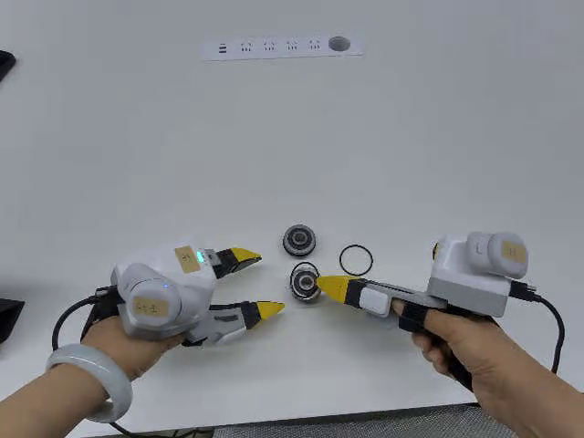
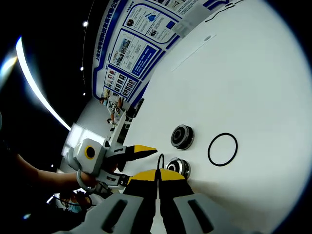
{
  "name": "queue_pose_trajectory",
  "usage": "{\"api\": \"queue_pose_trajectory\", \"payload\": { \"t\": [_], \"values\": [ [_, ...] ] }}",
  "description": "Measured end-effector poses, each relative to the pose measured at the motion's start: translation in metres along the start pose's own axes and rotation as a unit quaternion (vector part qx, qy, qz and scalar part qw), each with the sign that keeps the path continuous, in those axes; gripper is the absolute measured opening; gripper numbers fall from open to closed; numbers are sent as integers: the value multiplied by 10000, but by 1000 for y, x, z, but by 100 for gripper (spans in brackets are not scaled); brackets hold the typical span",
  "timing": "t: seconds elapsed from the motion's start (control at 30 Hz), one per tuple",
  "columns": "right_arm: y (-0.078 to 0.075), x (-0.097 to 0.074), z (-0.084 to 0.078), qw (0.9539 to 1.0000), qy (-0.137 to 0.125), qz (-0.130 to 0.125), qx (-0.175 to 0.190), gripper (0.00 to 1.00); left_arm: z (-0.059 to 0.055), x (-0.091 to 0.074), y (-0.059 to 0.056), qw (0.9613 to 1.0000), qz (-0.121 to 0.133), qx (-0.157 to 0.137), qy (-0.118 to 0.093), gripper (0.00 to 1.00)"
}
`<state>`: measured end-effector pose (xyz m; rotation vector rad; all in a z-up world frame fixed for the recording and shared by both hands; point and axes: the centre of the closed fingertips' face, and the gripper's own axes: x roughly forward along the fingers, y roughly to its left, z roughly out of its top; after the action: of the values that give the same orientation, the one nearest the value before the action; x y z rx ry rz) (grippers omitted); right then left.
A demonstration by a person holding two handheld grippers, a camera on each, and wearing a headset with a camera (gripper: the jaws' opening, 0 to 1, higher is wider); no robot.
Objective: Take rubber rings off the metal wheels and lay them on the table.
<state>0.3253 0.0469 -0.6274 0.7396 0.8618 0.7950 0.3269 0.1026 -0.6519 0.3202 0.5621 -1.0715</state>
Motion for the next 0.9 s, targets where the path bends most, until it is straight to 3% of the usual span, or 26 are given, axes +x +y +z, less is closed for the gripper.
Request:
{"api": "queue_pose_trajectory", "payload": {
  "t": [0.3, 0.5, 0.9],
  "values": [
    [0, -8, 12, 9998, -197, -23, 16, 2, -6, -6, 4, 9999, 71, -77, 2, 42],
    [-17, -20, 28, 9985, -480, -238, 99, 2, -5, -7, 6, 9999, 108, -119, -32, 42],
    [-49, -36, 37, 9951, -668, -684, 255, 2, -3, -7, 6, 9997, 139, -173, -46, 40]
  ]
}}
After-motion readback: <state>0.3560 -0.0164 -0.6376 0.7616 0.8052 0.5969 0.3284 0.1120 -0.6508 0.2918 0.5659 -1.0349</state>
